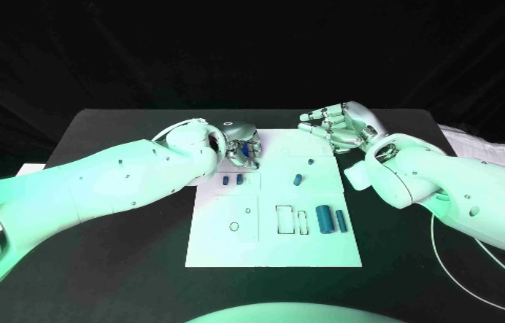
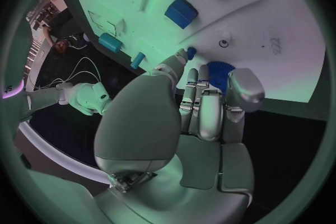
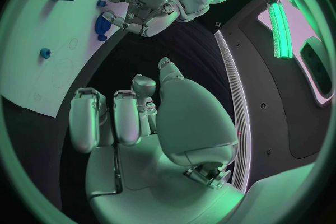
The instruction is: Assemble the parts on the task board
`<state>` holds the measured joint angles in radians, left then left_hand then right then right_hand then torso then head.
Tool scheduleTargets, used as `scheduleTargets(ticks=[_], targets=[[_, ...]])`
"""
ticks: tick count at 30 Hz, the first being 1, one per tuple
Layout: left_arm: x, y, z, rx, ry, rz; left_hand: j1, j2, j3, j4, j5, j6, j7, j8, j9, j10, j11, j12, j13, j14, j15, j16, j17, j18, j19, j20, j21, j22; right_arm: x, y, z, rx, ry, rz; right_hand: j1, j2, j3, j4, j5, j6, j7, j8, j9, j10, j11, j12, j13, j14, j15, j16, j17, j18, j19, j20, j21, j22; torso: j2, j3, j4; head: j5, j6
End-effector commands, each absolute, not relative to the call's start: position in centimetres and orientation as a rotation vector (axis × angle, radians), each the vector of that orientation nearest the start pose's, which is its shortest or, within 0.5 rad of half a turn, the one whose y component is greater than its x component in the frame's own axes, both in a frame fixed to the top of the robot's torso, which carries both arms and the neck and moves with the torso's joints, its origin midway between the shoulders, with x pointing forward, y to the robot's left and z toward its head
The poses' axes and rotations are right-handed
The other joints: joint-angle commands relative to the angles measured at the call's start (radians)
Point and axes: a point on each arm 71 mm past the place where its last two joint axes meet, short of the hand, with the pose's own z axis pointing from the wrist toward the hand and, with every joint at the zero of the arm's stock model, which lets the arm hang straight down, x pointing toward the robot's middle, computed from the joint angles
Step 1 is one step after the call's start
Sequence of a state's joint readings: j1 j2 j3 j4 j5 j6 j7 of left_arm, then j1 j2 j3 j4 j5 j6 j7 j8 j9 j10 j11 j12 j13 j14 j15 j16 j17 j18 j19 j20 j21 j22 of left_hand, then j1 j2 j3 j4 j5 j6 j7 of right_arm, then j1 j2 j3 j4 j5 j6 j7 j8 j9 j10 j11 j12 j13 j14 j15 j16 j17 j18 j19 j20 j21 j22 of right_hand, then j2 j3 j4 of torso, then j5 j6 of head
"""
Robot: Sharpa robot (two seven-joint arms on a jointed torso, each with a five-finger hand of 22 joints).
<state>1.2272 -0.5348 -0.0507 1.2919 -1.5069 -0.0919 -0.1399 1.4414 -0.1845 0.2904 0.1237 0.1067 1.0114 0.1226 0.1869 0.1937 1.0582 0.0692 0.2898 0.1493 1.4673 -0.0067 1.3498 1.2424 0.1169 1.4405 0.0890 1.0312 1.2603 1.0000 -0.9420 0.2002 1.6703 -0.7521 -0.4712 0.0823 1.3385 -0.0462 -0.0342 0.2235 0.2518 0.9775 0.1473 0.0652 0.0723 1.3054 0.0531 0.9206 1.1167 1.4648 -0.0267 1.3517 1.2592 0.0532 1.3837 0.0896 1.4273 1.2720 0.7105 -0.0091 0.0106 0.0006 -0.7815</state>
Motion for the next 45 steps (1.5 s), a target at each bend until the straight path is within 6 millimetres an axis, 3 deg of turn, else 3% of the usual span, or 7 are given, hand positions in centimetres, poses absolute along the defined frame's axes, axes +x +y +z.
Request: scheduleTargets(ticks=[1,26,36,45], targets=[[51.8,10.0,-20.3,0.378,1.855,-0.586,0.007,0.011,0.015,-0.002,-0.001,0.014,-0.002,-0.006,-0.003,0.016,-0.001,-0.006,-0.004,0.037,-0.007,0.007,0.002,-0.018,0.013,-0.002,0.017,0.011,45.9,-21.9,-17.1,0.611,1.530,1.161,-0.001,0.008,-0.005,-0.003,0.005,-0.003,-0.003,0.003,0.002,-0.006,0.002,-0.004,-0.001,0.043,0.007,-0.004,-0.001,0.016,-0.005,0.001,-0.004,-0.001,-0.001,-0.0006,0.0008,-0.001,-0.002],[51.8,9.0,-20.9,0.401,1.902,-0.578,0.016,0.017,0.063,-0.011,-0.001,0.049,-0.009,-0.022,-0.017,0.072,-0.013,-0.025,-0.022,0.039,-0.018,0.009,-0.013,-0.027,0.022,-0.011,0.068,0.050,45.8,-21.7,-17.1,0.610,1.533,1.166,0.000,0.010,-0.005,-0.004,0.006,-0.003,-0.003,0.003,0.002,-0.005,0.002,-0.001,0.001,0.043,0.007,-0.003,0.001,0.016,-0.004,0.000,-0.004,0.001,-0.001,0.0005,0.0008,-0.001,-0.009],[51.7,8.7,-21.4,0.408,1.925,-0.576,0.043,0.036,0.125,-0.044,0.000,0.085,-0.012,-0.027,-0.022,0.122,-0.024,-0.040,-0.026,0.039,-0.027,0.011,-0.020,-0.031,0.025,-0.019,0.095,0.072,45.8,-21.6,-17.1,0.609,1.534,1.167,0.000,0.010,-0.005,-0.004,0.006,-0.003,-0.003,0.003,0.002,-0.005,0.002,-0.001,0.001,0.043,0.007,-0.003,0.001,0.016,-0.004,0.000,-0.004,0.001,-0.001,0.0001,0.0007,-0.002,-0.010],[51.7,8.8,-21.4,0.393,1.919,-0.578,0.050,0.038,0.188,-0.086,0.000,0.106,-0.005,-0.041,-0.030,0.155,-0.020,-0.065,-0.026,0.038,-0.025,0.012,-0.028,-0.033,0.024,-0.020,0.105,0.084,45.8,-21.6,-17.1,0.609,1.534,1.167,0.000,0.010,-0.005,-0.004,0.006,-0.003,-0.003,0.003,0.002,-0.005,0.002,-0.001,0.001,0.043,0.007,-0.003,0.001,0.016,-0.004,0.000,-0.004,0.001,-0.001,0.0002,0.0014,-0.002,-0.010]])
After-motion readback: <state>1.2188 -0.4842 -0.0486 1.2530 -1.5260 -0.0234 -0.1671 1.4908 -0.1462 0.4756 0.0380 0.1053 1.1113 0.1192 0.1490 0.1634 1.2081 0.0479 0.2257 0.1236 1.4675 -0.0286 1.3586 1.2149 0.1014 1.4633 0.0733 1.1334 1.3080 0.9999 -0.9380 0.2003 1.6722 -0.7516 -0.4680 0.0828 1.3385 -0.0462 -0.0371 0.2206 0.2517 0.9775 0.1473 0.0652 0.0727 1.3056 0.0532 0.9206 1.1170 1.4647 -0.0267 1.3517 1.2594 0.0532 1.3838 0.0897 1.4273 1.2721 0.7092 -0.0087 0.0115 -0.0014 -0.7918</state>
